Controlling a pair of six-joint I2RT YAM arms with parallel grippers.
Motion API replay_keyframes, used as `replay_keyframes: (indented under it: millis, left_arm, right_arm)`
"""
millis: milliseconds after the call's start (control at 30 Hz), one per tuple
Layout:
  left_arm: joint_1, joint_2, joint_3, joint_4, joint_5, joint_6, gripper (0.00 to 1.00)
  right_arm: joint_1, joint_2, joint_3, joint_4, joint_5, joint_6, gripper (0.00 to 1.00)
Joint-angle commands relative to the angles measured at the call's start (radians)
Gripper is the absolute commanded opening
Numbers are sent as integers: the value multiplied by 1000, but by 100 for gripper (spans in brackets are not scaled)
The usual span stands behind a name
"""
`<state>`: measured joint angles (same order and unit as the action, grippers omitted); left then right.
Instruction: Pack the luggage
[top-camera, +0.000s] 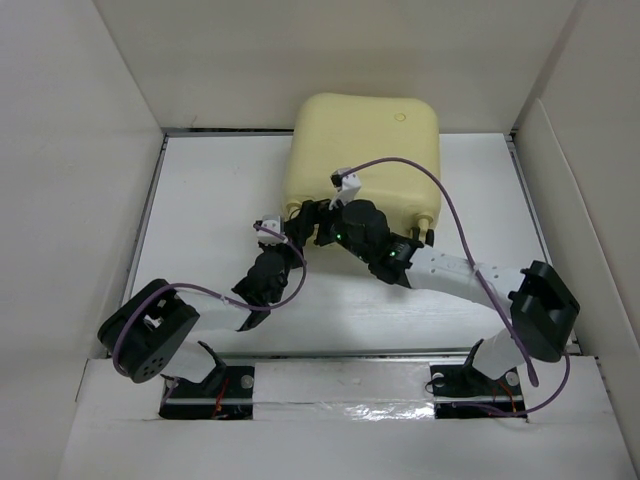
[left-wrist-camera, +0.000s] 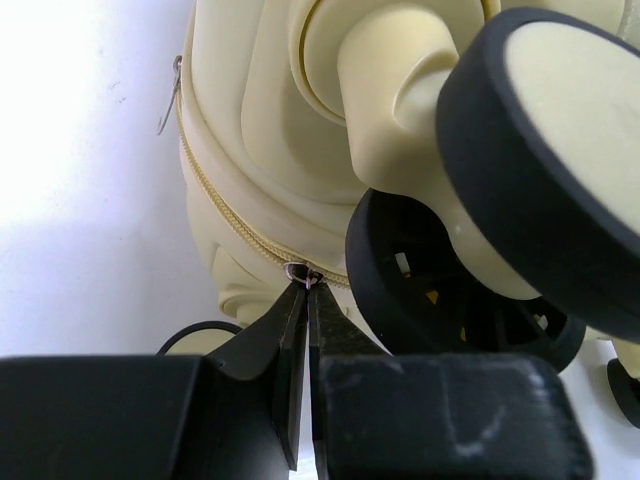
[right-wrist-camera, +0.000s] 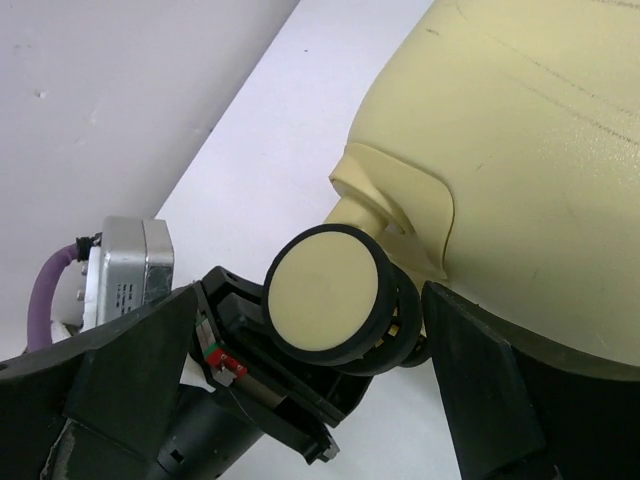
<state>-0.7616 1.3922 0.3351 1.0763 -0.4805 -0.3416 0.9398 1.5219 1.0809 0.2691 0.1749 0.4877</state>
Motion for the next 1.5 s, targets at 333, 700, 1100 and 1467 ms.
replay_keyframes:
  millis: [333, 700, 1100, 1467]
  left_arm:
    - [16, -18, 7, 142, 25, 6, 0]
    - [16, 4, 4, 154, 34, 3, 0]
    - [25, 4, 7, 142, 39, 15, 0]
    - [25, -30, -8, 53, 11, 27, 0]
  right_arm:
    - [7, 67, 57, -18, 74, 106, 100]
    - [-12, 130, 131, 8, 127, 141, 75]
    - [-30, 69, -4, 120, 199, 149, 0]
    - [-61, -230, -252, 133, 169, 88, 0]
